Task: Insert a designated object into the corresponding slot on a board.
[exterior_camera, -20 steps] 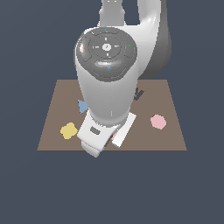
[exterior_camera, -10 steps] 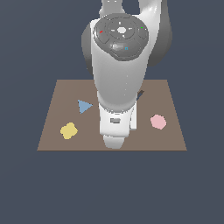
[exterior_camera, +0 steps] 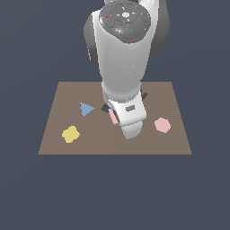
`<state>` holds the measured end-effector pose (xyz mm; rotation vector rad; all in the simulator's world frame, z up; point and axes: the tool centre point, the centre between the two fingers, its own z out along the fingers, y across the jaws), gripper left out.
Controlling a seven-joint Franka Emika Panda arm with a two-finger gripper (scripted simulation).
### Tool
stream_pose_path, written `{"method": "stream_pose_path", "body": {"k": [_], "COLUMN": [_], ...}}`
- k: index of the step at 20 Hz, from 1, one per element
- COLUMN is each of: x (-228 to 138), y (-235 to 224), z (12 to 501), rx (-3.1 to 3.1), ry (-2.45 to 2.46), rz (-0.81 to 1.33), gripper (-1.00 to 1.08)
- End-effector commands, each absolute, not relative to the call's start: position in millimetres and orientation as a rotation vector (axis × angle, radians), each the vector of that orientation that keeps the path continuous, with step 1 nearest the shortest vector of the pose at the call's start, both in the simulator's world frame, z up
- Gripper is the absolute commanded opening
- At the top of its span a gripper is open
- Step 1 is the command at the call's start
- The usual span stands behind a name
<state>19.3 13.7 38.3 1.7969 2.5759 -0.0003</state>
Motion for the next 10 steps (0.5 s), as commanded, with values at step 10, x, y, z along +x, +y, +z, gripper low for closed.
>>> {"method": "stream_pose_path", "body": {"k": [10], "x": [-10], "y": [2], "z": [40], "rx": [1.226], "ry": [2.89], "rz": [0.0], "gripper": [-1.0]}}
